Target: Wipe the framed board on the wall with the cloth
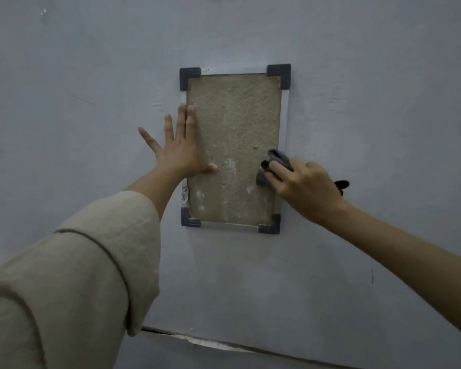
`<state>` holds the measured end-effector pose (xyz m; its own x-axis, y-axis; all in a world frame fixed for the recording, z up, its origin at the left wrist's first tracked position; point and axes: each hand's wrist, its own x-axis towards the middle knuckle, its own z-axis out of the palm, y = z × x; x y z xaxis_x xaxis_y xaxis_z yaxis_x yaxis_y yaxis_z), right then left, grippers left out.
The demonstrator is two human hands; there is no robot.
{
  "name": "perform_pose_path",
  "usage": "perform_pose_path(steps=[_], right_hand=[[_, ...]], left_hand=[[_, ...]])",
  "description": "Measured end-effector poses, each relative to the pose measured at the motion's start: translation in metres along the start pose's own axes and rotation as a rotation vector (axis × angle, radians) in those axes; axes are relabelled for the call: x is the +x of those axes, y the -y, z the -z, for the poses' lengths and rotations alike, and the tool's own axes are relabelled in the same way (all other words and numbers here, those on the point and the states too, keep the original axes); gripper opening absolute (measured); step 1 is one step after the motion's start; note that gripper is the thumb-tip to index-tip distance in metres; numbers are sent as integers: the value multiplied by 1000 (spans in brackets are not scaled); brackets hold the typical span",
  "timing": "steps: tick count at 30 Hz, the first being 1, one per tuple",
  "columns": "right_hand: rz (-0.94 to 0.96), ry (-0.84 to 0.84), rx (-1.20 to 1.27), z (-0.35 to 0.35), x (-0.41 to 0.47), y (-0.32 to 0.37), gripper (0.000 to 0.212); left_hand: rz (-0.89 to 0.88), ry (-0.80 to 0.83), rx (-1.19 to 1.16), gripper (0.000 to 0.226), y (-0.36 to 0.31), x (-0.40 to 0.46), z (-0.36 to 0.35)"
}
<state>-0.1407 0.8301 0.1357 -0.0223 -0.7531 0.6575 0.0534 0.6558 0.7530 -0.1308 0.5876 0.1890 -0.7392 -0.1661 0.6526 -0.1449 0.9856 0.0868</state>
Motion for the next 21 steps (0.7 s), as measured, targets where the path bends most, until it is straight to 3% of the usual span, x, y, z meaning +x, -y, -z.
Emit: perform_pose_path(steps=[6,11,17,21], right_hand=[[-198,-84,-26,-2,28,-15,39],[10,-20,47,-2,20,3,38],[-194,-102,64,-3,54,-22,23],[-71,-65,91,-6,35,10,31]], left_hand=[[-3,-8,-5,126,0,0,0],[-4,-11,1,127,1,1,-1],[-6,-9,-15,127,0,1,0],[-11,-11,-23,128,2,2,-2]])
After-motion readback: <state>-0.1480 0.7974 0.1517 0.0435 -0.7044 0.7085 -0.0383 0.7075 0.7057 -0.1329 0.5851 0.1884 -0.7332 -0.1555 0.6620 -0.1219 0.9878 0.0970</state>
